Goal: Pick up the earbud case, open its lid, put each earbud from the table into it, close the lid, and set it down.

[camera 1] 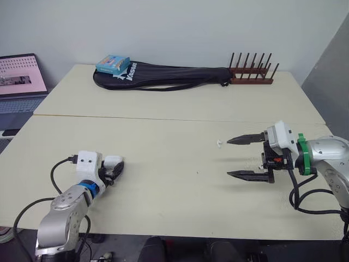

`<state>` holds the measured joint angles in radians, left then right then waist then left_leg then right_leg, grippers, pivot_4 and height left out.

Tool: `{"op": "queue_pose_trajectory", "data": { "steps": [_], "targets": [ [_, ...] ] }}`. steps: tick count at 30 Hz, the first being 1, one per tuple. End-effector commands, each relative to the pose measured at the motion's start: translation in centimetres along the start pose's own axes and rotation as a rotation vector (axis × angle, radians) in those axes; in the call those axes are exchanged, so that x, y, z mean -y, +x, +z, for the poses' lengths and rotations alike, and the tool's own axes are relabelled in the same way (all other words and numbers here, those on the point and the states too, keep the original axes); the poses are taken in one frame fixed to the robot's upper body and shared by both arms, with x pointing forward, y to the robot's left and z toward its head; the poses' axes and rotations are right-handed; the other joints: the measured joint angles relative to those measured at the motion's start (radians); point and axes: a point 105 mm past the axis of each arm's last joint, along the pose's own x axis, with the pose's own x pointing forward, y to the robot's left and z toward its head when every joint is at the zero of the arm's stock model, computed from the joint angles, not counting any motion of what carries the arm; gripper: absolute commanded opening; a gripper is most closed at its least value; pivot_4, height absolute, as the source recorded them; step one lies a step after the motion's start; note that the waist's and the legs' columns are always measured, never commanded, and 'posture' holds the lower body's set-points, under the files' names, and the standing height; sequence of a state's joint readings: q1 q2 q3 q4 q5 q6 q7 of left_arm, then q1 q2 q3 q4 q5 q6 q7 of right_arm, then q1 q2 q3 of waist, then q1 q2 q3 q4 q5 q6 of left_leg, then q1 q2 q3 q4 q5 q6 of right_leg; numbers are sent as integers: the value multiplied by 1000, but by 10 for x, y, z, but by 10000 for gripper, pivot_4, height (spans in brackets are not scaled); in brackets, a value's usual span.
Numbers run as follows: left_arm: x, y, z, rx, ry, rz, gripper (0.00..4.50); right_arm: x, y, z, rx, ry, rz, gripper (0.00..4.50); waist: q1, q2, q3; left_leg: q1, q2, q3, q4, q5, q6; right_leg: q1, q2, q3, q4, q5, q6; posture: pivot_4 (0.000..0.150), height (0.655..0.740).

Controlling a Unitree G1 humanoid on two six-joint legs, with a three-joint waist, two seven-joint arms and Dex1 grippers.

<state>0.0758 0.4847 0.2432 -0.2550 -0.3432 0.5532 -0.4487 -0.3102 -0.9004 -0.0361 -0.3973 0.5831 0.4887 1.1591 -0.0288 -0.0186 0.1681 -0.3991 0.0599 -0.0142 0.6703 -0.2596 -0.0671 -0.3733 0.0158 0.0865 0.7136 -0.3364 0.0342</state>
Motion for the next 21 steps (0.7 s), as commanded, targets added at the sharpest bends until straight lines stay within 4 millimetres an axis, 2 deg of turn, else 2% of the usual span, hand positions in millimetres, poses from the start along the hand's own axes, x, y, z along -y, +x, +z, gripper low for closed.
{"op": "queue_pose_trajectory", "data": {
  "steps": [1,4,8,13,21],
  "targets": [
    [87,0,9,110,86,-431,27859,-19,-1,5,6,101,38,45000,7,0,0,-1,0,0,0,0,0,0,-1,0,-1,0,0,1500,6925],
    [137,-5,16,213,192,-655,27859,-38,10,-1,-17,254,53,45000,22,-2,1,-2,0,-1,0,-1,1,0,-3,0,-2,0,1,1500,6925],
    [170,-11,19,324,345,-821,27859,-45,22,-7,-54,478,40,45000,12,-7,5,-2,1,0,0,-1,1,-1,1,3,-1,0,0,1500,6925],
    [182,-7,29,450,454,-903,27859,-46,33,-15,-81,681,52,45000,-3,-8,5,-1,3,-1,0,-1,1,-1,4,3,0,0,-1,1500,6925],
    [189,2,46,584,546,-933,27859,-46,53,-14,-62,809,92,45000,-2,-9,6,-10,2,0,0,-1,2,-10,4,1,0,0,-1,1500,6925]
  ]
}}
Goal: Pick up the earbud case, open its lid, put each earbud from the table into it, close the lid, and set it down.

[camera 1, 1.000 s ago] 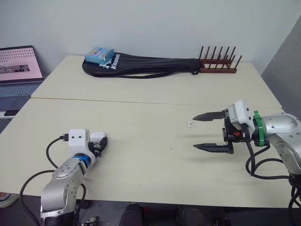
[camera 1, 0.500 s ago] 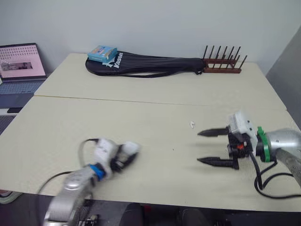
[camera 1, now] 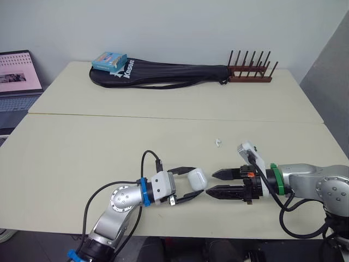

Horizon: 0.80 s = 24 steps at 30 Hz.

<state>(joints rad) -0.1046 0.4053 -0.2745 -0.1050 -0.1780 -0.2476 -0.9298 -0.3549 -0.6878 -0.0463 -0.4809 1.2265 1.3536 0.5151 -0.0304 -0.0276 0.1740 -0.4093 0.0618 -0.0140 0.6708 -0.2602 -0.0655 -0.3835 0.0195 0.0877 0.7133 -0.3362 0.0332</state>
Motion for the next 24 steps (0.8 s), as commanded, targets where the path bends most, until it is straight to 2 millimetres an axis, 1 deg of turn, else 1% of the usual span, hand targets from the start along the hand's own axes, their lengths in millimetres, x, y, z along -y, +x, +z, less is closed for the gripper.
{"op": "queue_pose_trajectory", "data": {
  "steps": [1,3,6,14,17,19,20,21,24],
  "targets": [
    [-2,7,12,59,65,-8,27859,-4,6,2,-8,24,25,45000,0,0,0,-4,0,0,0,0,0,-3,0,0,0,0,0,1500,6925],
    [-3,9,15,74,75,-1,27859,-4,8,2,-7,42,34,45000,0,0,0,-6,0,-2,1,0,0,-5,0,-1,1,0,0,1500,6925],
    [1,10,18,87,86,-17,27859,-3,13,4,-1,66,44,45000,0,0,0,-6,0,-3,1,0,0,-5,0,-1,2,0,0,1500,6925],
    [4,12,20,98,89,-26,27859,2,19,8,22,108,45,45000,-1,0,0,-7,0,-4,2,0,0,-5,0,-4,2,0,0,1500,6925],
    [1,12,21,102,94,-16,27859,3,19,5,7,113,40,39211,-1,0,0,-7,0,-4,2,0,0,-5,0,-5,2,0,0,1500,6925],
    [-1,13,20,100,95,-13,27859,4,19,3,-2,114,37,32463,0,0,0,-7,0,-5,2,0,0,-5,0,-5,2,0,0,1500,6925],
    [-2,13,20,101,97,-11,27859,4,19,3,-6,112,34,27968,-1,0,0,-7,0,-5,2,0,0,-5,0,-6,2,0,0,1500,6925],
    [-2,13,20,102,95,-10,27859,5,19,2,-7,113,31,24776,0,0,0,-7,0,-5,2,0,0,-5,0,-6,2,0,0,1500,6925],
    [-2,13,20,105,99,-9,27859,5,20,1,-8,112,28,12979,0,0,0,-7,0,-6,2,0,0,-5,0,-7,2,0,0,1500,6925]
  ]
}}
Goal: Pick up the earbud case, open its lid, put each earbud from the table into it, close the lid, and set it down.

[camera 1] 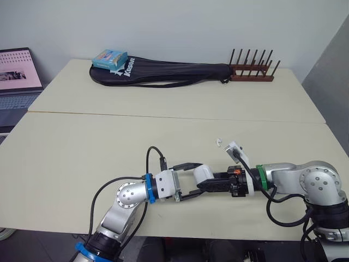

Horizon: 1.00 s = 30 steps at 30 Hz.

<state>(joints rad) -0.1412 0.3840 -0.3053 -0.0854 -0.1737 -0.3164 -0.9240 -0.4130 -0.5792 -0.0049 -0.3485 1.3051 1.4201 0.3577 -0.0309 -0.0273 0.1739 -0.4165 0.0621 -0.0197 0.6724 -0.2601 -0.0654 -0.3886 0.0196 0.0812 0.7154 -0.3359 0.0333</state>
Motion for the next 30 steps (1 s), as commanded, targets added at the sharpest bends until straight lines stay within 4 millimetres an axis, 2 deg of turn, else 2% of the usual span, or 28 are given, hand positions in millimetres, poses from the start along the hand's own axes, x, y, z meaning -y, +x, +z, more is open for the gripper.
{"op": "queue_pose_trajectory", "data": {
  "steps": [1,2,9,11,14,15,17,19,22,26,30],
  "targets": [
    [-3,3,10,41,40,12,27858,-4,0,2,3,-21,17,9401,0,0,0,0,0,0,0,0,0,0,0,0,0,0,0,1500,6925],
    [-2,3,10,42,42,11,27858,-4,-1,2,3,-22,17,8165,0,0,0,0,0,-1,0,0,0,0,0,-1,0,0,0,1500,6925],
    [-4,4,9,46,55,24,27858,-4,-2,6,13,-23,24,8273,1,0,0,-1,0,-3,0,0,0,1,0,-4,0,0,0,1500,6925],
    [-6,2,5,26,23,21,35463,-4,-2,7,9,-31,23,8273,1,0,0,-1,0,-4,0,0,0,1,0,-5,0,0,0,1500,6925],
    [-7,-2,-5,-41,-22,12,44526,-4,-3,9,-6,-65,5,8270,1,0,0,-1,0,-5,0,0,0,1,0,-6,0,0,0,1500,6925],
    [-7,-6,-11,-85,-79,6,45000,-3,-4,10,-12,-84,-7,8270,0,0,0,-1,0,-5,0,0,0,1,0,-6,0,0,0,1500,6925],
    [-10,-15,-20,-153,-172,7,45000,-1,-6,11,-41,-154,-49,8270,-1,1,1,-1,0,-5,0,0,0,1,0,-7,0,0,0,1500,6925],
    [-15,-26,-27,-238,-285,-9,45000,5,-10,14,-94,-300,-129,8270,-1,2,1,-1,0,-6,0,0,0,1,0,-8,0,0,0,1500,6925],
    [-16,-32,-24,-319,-368,-72,45000,12,-18,14,-203,-543,-211,8269,-1,6,5,-2,0,-7,0,0,0,0,0,-9,0,0,0,1500,6925],
    [-22,-18,-3,-354,-348,-174,45000,23,-27,14,-345,-812,-272,8269,2,5,6,-2,0,-8,0,0,0,0,-1,-10,0,-1,0,1500,6925],
    [-31,5,10,-347,-250,-210,45000,26,-28,16,-395,-907,-260,8269,1,5,7,-2,0,-6,0,0,0,0,-2,-9,-1,-1,0,1500,6925]
  ]
}}
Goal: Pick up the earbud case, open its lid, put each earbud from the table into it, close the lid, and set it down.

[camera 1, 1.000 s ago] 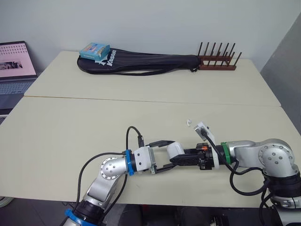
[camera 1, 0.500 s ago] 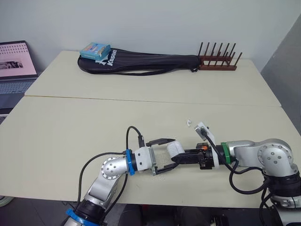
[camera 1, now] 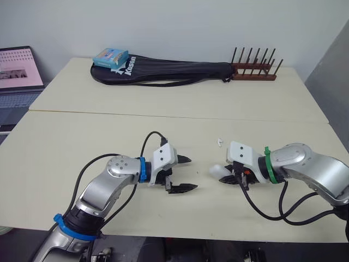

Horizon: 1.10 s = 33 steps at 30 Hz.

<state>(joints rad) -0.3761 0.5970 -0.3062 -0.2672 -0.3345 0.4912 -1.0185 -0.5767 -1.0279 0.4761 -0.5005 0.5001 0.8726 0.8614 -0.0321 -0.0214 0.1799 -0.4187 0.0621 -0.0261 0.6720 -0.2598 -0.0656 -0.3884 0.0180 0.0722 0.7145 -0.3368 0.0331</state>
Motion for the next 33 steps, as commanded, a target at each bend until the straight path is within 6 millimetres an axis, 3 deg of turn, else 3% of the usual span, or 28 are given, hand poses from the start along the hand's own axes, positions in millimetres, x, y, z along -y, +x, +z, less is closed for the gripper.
{"op": "queue_pose_trajectory", "data": {
  "steps": [1,6,14,17,26,33],
  "targets": [
    [1,15,23,13,102,-47,45000,4,-5,10,-4,-125,1,8269,3,-1,1,0,0,-1,1,0,0,0,0,-1,0,0,0,1500,6925],
    [-2,33,29,11,141,-87,45000,6,-5,17,-2,-160,23,8269,2,-1,1,0,-1,-1,4,0,0,1,0,-1,1,0,0,1500,6925],
    [-4,41,28,0,147,-148,45000,1,-3,19,-3,-180,44,8269,3,-1,1,-1,-1,-1,4,0,0,1,0,-1,2,0,0,1500,6925],
    [-5,43,29,8,140,-152,38902,1,-2,19,-2,-183,46,8269,3,-1,1,-1,-1,-1,5,0,0,1,0,-1,2,0,0,1500,6925],
    [-2,49,30,12,134,-171,8796,0,-1,20,2,-187,49,8268,3,-1,1,-1,-1,-2,5,0,0,1,-1,-1,3,0,0,1500,6925],
    [0,50,27,10,128,-166,7277,1,-1,21,12,-184,42,8266,3,-1,1,-1,-1,-2,5,0,0,1,0,-1,3,0,0,1500,6925]
  ]
}}
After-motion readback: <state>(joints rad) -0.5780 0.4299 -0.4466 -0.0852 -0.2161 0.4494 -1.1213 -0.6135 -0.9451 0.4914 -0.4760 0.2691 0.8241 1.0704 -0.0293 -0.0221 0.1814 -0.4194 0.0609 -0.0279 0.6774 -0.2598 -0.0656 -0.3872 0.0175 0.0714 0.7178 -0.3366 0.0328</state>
